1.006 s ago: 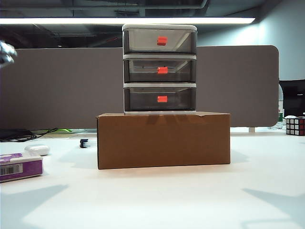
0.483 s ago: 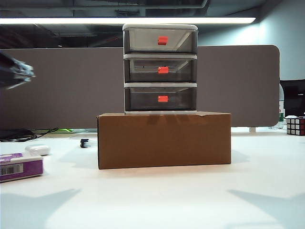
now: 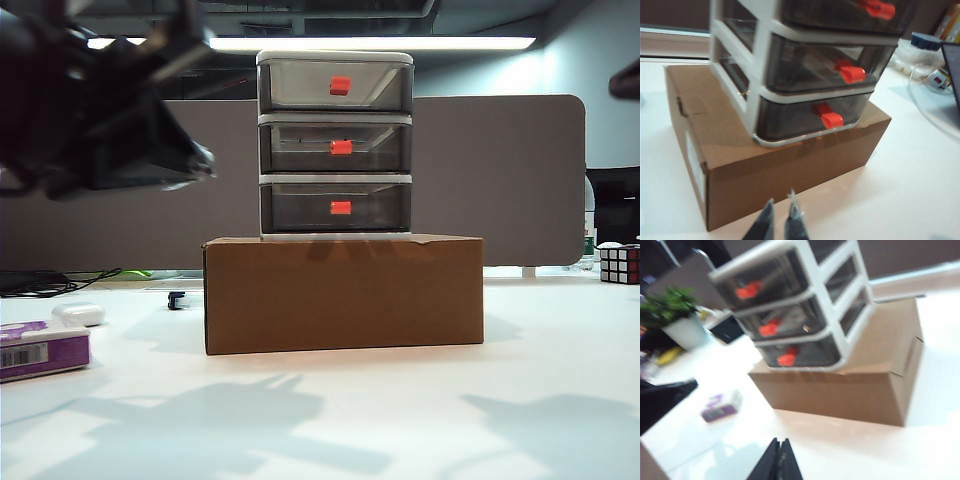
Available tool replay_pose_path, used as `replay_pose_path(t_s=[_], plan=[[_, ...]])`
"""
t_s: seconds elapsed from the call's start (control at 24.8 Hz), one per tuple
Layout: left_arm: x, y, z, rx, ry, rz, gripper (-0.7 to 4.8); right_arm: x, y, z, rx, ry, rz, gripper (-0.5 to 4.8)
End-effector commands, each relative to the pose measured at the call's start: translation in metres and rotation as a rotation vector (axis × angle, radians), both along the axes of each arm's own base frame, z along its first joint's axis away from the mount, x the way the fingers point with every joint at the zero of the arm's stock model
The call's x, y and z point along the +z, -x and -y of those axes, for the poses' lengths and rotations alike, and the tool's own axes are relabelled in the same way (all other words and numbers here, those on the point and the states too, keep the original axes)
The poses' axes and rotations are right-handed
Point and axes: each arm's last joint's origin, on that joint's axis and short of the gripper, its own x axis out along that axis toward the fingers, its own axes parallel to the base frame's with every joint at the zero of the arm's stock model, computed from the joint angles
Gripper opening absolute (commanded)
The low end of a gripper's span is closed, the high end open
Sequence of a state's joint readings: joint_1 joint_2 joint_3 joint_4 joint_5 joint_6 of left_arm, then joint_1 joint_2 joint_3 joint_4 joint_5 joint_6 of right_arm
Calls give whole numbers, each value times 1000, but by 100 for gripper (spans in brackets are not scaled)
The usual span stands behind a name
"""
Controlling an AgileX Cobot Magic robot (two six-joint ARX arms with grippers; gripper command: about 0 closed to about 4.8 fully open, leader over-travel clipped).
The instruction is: Open the third layer of the drawer on the table, pick up a pack of napkins on the table and put it in, and finally close the drawer.
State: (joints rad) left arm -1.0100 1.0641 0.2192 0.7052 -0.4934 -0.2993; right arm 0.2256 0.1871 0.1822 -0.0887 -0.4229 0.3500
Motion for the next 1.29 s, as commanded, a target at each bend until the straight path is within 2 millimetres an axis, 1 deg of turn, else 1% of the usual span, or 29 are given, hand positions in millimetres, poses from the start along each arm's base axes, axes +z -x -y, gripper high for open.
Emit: replay_pose_path(t_s=[0.04, 0.12, 0.16, 0.28, 0.32, 0.4, 0.6, 0.72, 0.76, 0.85, 1.05, 1.13, 1.29], plan=[[4, -14, 20, 41, 21, 31, 30, 9, -11, -7, -9, 82, 2, -6], [3, -19, 27, 56, 26, 36, 30, 10, -16, -11, -5, 109, -3, -6], [2, -24, 35, 69, 22, 35, 30, 11, -23, -14, -1, 130, -14, -6], [-3, -30, 48, 84, 7, 31, 31, 12, -33, -20, 18, 142, -32, -6], [-4, -31, 53, 78, 3, 28, 33, 14, -37, -22, 25, 147, -34, -6], [-8, -32, 64, 60, -5, 25, 66, 17, -44, -26, 37, 156, -30, -6], [-14, -29, 89, 111, -36, 26, 68, 27, -61, -38, 73, 192, -30, -6], [-15, -28, 100, 56, -36, 21, 68, 34, -71, -43, 82, 204, -34, -6], [-15, -27, 102, -2, -31, 14, 68, 36, -76, -45, 86, 208, -41, -6], [-14, -27, 102, -37, -26, 10, 67, 39, -82, -48, 87, 213, -47, -6], [-14, -28, 104, -30, 7, -2, 67, 41, -84, -50, 135, 205, -25, -6], [-16, -33, 113, 30, -43, 16, 67, 42, -85, -50, 138, 199, -10, -6], [-20, -38, 127, 182, -61, 37, 67, 43, -86, -52, 140, 197, 12, -6]])
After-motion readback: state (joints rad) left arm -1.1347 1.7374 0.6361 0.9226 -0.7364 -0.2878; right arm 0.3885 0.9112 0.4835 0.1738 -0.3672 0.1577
